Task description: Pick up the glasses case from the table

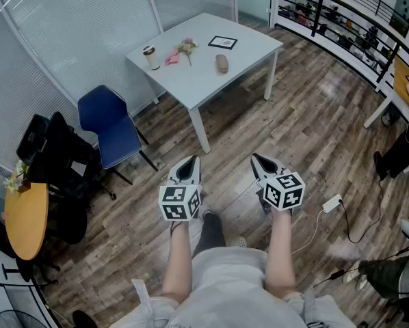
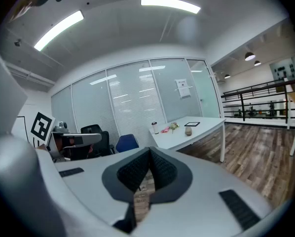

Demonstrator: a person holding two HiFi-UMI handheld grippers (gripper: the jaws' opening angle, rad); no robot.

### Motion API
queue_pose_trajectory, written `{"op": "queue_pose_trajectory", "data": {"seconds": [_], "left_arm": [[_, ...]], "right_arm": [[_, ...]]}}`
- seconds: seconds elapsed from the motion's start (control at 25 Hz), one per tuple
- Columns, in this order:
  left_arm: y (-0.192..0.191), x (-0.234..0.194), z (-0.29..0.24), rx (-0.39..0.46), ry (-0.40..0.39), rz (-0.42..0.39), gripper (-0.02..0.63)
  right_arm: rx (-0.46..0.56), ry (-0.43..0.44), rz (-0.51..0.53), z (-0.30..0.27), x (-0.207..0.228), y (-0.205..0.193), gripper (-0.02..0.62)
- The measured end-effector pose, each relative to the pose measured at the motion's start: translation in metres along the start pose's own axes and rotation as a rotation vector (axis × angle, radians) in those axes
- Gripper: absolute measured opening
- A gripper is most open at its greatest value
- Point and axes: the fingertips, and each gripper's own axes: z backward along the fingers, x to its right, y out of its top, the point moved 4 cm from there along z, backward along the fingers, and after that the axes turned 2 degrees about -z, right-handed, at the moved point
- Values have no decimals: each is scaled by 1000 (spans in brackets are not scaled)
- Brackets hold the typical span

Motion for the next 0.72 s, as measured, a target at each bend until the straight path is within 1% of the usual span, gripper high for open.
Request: {"op": "queue_pose_trajectory", "data": {"seconds": [0.32, 0.44, 0.56, 0.64, 0.68, 0.72], "left_arm": [[5, -18, 0, 20, 18, 42, 14], [4, -24, 0, 21, 19, 46, 14], [0, -30, -6, 11, 37, 55, 14], [-1, -29, -16, -1, 33, 60, 15], [-1, -29, -22, -5, 27, 61, 15], [1, -30, -28, -4, 18, 65, 17]], "right_arm": [[-4, -2, 18, -14, -3, 1, -5], [41, -23, 3, -17, 1, 4, -5], [58, 0, -18, -22, 4, 4, -6], [63, 1, -16, -22, 9, 7, -5], [67, -1, -16, -23, 13, 9, -2], [69, 1, -19, -24, 16, 12, 24]]}}
